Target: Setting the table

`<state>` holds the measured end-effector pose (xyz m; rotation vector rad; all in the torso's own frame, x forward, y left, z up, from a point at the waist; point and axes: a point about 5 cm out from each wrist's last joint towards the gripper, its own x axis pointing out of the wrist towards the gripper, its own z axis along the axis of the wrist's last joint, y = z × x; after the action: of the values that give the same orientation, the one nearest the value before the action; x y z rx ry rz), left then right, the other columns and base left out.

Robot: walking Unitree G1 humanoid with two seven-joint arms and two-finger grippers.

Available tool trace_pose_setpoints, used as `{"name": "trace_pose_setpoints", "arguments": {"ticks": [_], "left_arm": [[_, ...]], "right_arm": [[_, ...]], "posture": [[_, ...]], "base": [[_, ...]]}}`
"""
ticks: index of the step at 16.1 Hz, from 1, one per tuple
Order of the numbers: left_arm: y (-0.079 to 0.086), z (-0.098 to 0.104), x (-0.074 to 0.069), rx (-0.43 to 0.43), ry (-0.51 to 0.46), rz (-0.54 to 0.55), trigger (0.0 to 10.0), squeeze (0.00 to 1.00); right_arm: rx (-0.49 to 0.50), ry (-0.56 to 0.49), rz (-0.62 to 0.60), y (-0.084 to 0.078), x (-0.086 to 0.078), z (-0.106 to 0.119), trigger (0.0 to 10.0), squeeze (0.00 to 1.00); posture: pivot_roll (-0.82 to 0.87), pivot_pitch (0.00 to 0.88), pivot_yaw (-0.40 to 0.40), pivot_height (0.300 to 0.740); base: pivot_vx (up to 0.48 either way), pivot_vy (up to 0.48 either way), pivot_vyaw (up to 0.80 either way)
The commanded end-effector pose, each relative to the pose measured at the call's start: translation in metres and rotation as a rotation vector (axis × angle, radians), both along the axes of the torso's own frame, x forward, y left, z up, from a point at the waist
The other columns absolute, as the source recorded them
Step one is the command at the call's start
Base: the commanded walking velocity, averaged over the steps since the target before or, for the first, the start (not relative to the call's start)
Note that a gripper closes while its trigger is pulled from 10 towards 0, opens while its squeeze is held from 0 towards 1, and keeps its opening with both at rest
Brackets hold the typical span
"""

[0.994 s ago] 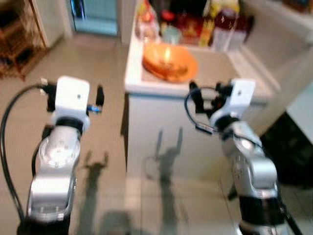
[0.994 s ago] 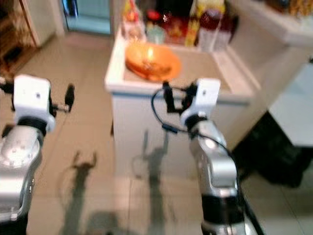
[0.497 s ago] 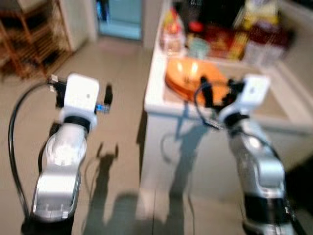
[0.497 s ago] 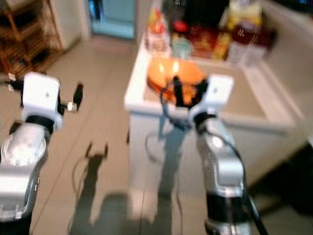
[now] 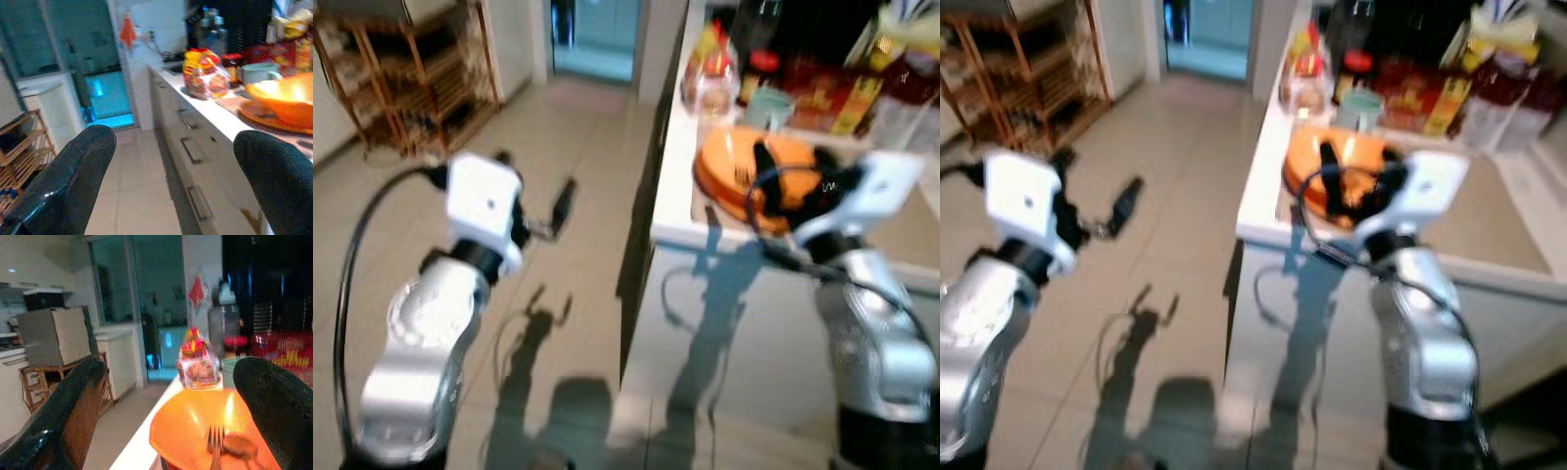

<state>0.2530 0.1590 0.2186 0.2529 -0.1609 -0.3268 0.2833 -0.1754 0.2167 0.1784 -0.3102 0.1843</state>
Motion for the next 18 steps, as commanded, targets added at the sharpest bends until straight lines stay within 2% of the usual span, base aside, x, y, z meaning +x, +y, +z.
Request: {"name": "trace_pose_setpoints", "arguments": {"ticks": [1,3,4,7,9,10,11,12,14,15,16,18], "left_arm": [[-0.003,-0.005,-0.002,0.017,0.034,-0.030,10.0,0.00],[0.004,-0.019,0.002,0.096,0.094,0.015,10.0,0.00],[0.001,-0.017,0.003,0.071,0.087,-0.005,10.0,0.00],[-0.017,-0.007,0.001,0.001,0.063,-0.140,10.0,0.00],[-0.022,-0.008,0.004,0.014,0.052,-0.116,10.0,0.00],[-0.021,-0.010,0.009,0.019,0.047,-0.059,10.0,0.00],[-0.015,-0.011,0.013,-0.001,0.051,0.023,10.0,0.00],[-0.013,-0.011,0.014,-0.007,0.050,0.044,10.0,0.00],[-0.004,-0.017,0.018,0.045,0.077,0.132,10.0,0.00],[-0.002,-0.018,0.021,0.021,0.070,0.150,10.0,0.00],[-0.003,-0.017,0.021,0.025,0.064,0.146,10.0,0.00],[-0.007,-0.015,0.022,0.032,0.050,0.147,10.0,0.00]], "right_arm": [[-0.015,-0.005,0.002,-0.007,0.000,0.003,10.0,0.00],[-0.103,0.110,-0.030,-0.027,0.006,-0.010,10.0,0.00],[-0.127,0.148,-0.039,-0.037,0.008,-0.014,10.0,0.00],[-0.046,0.143,-0.061,-0.059,0.019,-0.013,10.0,0.00],[-0.023,0.145,-0.075,-0.064,0.023,-0.012,10.0,0.00],[-0.014,0.139,-0.071,-0.063,0.025,-0.011,10.0,0.00],[0.019,0.121,-0.056,-0.053,0.023,-0.008,10.0,0.00],[0.032,0.110,-0.054,-0.049,0.021,-0.007,10.0,0.00],[0.098,0.070,-0.105,-0.034,0.013,-0.007,10.0,0.00],[0.111,0.086,-0.117,-0.025,0.007,-0.013,10.0,0.00],[0.107,0.101,-0.123,-0.023,0.007,-0.016,10.0,0.00],[0.098,0.125,-0.100,-0.012,0.000,-0.023,10.0,0.00]], "posture": [[0.10,0.000,-0.087,0.740],[0.09,0.000,-0.079,0.740],[0.08,0.000,-0.078,0.740],[0.08,0.000,-0.080,0.740],[0.08,0.000,-0.082,0.740],[0.08,0.000,-0.085,0.740],[0.08,0.000,-0.086,0.740],[0.08,0.000,-0.086,0.740],[0.08,0.000,-0.082,0.740],[0.07,0.000,-0.078,0.740],[0.07,0.000,-0.078,0.740],[0.08,0.000,-0.078,0.740]], "base": [[0.000,0.000,0.00],[0.000,0.000,0.00],[0.000,0.000,0.00],[0.000,0.000,0.00],[0.000,0.000,0.00],[0.000,0.000,0.00],[0.000,0.000,0.00],[0.000,0.000,0.00],[0.000,0.000,0.00],[0.000,0.000,0.00],[0.000,0.000,0.00],[0.259,0.000,-0.74]]}}
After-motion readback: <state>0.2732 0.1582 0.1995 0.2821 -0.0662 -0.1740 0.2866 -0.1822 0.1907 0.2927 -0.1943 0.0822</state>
